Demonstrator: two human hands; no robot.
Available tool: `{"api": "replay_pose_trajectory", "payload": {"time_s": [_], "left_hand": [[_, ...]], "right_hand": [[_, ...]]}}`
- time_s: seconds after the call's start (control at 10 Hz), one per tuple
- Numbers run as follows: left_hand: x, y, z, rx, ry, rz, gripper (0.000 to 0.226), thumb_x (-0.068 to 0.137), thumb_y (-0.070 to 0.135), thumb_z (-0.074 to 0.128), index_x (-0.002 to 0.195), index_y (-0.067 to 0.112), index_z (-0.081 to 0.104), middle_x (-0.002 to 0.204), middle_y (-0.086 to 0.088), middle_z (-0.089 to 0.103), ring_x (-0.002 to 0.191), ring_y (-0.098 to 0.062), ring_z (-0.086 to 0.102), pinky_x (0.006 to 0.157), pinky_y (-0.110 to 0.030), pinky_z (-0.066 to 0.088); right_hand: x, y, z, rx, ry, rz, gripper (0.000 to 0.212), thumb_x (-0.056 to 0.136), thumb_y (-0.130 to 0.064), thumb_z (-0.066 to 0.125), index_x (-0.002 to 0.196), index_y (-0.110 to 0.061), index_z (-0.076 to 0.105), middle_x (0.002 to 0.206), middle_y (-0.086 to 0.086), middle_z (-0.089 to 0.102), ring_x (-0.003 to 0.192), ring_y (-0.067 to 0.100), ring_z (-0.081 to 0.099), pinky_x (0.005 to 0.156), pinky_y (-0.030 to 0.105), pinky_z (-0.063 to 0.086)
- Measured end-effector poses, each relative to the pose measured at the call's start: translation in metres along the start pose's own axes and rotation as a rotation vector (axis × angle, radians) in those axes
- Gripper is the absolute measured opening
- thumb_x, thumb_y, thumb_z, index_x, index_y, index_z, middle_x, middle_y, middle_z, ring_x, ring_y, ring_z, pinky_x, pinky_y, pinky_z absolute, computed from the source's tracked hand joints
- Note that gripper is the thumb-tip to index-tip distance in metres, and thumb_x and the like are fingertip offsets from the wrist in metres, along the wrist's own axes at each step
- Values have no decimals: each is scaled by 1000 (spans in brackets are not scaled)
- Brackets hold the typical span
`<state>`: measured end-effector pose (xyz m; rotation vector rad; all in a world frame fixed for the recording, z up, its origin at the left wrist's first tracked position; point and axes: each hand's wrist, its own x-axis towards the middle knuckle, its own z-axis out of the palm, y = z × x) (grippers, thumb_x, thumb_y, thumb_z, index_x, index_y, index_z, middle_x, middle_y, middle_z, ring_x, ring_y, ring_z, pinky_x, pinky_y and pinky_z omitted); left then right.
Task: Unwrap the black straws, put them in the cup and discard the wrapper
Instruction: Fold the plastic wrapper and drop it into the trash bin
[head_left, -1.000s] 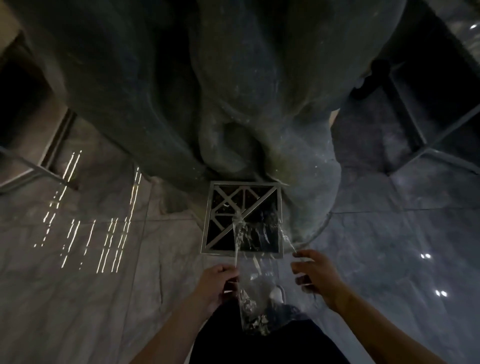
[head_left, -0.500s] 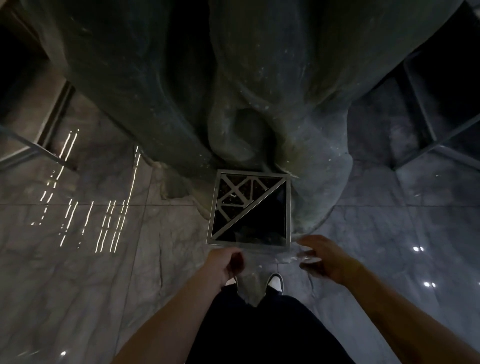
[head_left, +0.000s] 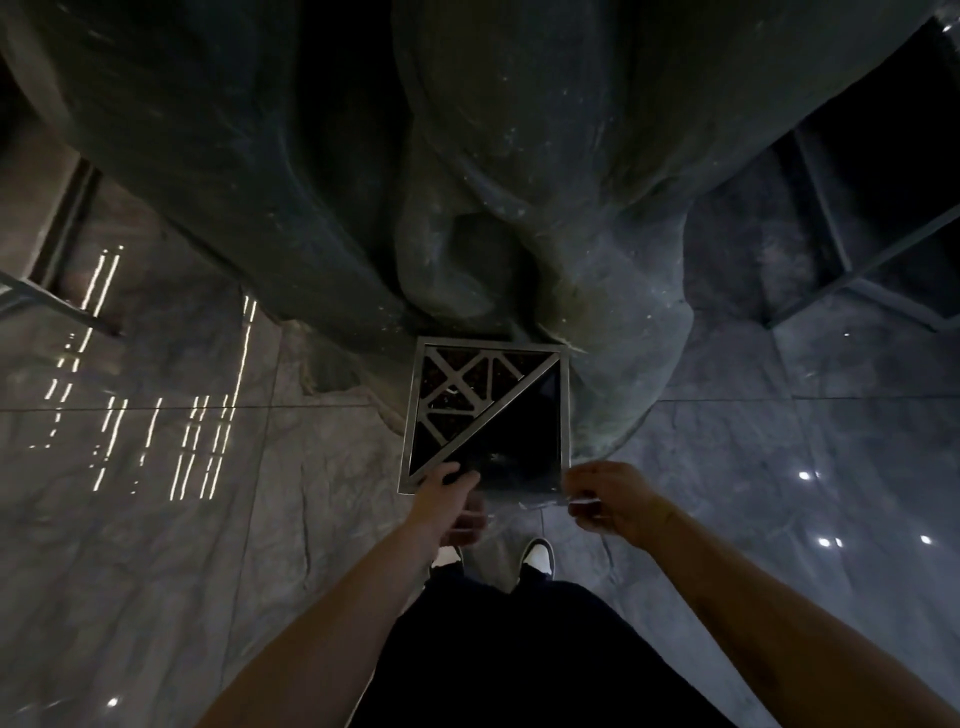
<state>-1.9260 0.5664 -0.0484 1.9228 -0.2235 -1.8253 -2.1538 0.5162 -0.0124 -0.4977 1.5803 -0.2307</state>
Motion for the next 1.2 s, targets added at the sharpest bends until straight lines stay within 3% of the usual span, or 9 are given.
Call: {"api": "replay_pose_trajectory", "payload": {"time_s": [0.1,0.2,0.3,0.5,0.6,0.7,0.8,1.0,1.2], "left_hand": [[-14,-7,-6,131,-116,121,31,91,30,64,121,25,58,90,-8,70,57,-16,67,51,-26,52],[-13,-11,-11,410,-142,297,35,86,18,71,120,15,64,90,2,66,65,-10,64,52,-17,50],[-8,-12,-11,677,-40,416,34,83,16,72,117,16,67,92,3,66,79,-13,64,63,-13,47],[12,-8,1,915,157,479,22,87,31,59,106,30,69,102,3,76,96,-17,69,81,-32,54],[18,-8,7,956,154,451,21,88,35,57,106,32,68,103,5,75,97,-17,68,79,-32,54],[23,-9,13,1021,148,403,24,88,35,54,109,33,65,108,4,74,100,-20,68,78,-30,51],[26,-13,14,1052,96,348,31,87,31,54,116,29,62,116,-1,71,107,-23,65,88,-35,52],[22,-18,13,1004,86,340,47,86,29,60,132,24,51,119,-8,69,109,-27,65,93,-38,51],[4,-26,4,879,174,418,56,86,25,63,139,23,45,115,-9,70,107,-26,65,91,-37,52]], "right_hand": [[27,-7,13,-43,35,51,3,82,-1,64,82,-3,66,78,15,65,60,23,63,44,26,54],[46,-12,23,-152,48,80,9,87,-6,64,78,-4,61,75,12,62,56,21,59,37,22,50],[51,-13,27,-251,41,75,11,88,-12,65,79,-6,61,75,9,63,55,20,60,39,23,49],[53,-8,20,-537,25,-138,17,90,-29,61,100,-16,64,76,7,62,52,18,59,46,25,48],[51,-4,13,-666,4,-236,23,91,-30,59,111,-19,62,86,7,65,62,20,62,51,28,51],[49,-1,7,-912,20,-365,34,91,-30,58,123,-18,59,99,8,67,80,19,61,71,32,52],[43,4,3,-1041,6,-416,37,92,-32,55,127,-21,57,116,11,68,101,23,64,88,36,53],[34,9,-2,-1095,-19,-468,34,93,-33,52,125,-22,58,115,10,68,102,24,65,87,36,54],[22,8,-4,-1115,-9,-625,32,94,-32,51,124,-22,58,114,5,68,95,16,64,74,23,47]]}}
